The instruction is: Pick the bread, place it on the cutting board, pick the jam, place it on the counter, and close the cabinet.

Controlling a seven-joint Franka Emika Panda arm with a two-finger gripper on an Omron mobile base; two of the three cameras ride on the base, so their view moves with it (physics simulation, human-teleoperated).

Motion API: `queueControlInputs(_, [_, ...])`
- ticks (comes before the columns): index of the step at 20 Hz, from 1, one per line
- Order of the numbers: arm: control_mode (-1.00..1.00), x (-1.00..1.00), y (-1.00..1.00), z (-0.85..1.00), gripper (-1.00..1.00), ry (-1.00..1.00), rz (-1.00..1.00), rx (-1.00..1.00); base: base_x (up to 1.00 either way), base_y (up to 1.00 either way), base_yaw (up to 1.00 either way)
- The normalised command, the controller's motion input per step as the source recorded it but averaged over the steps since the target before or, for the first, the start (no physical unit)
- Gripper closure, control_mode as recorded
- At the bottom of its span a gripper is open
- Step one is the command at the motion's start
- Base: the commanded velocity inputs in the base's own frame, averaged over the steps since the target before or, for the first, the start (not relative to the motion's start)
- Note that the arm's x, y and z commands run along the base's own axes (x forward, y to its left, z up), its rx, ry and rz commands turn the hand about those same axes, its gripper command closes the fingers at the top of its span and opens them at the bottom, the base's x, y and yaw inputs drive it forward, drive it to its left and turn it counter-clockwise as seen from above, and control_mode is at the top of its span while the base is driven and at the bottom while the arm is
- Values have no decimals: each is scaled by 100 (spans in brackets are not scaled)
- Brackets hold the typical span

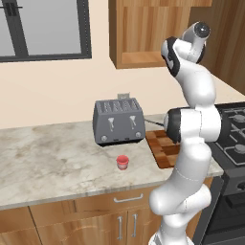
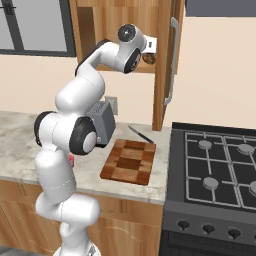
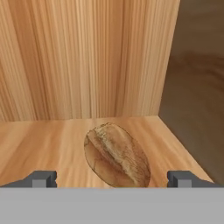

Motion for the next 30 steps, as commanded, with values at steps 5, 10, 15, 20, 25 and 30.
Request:
queueControlInputs(5, [-100,14,0,-14,-100,0,0,0,0,0,0])
queueControlInputs(10, [-100,14,-2,-13,-100,0,0,0,0,0,0])
queueControlInputs(15, [-100,21,-6,-6,-100,0,0,0,0,0,0])
queueControlInputs(20, [-100,21,-11,-4,-100,0,0,0,0,0,0])
queueControlInputs(25, [-100,16,-8,-7,-100,0,0,0,0,0,0])
queueControlInputs(30, [-100,1,0,-12,100,1,0,0,0,0,0])
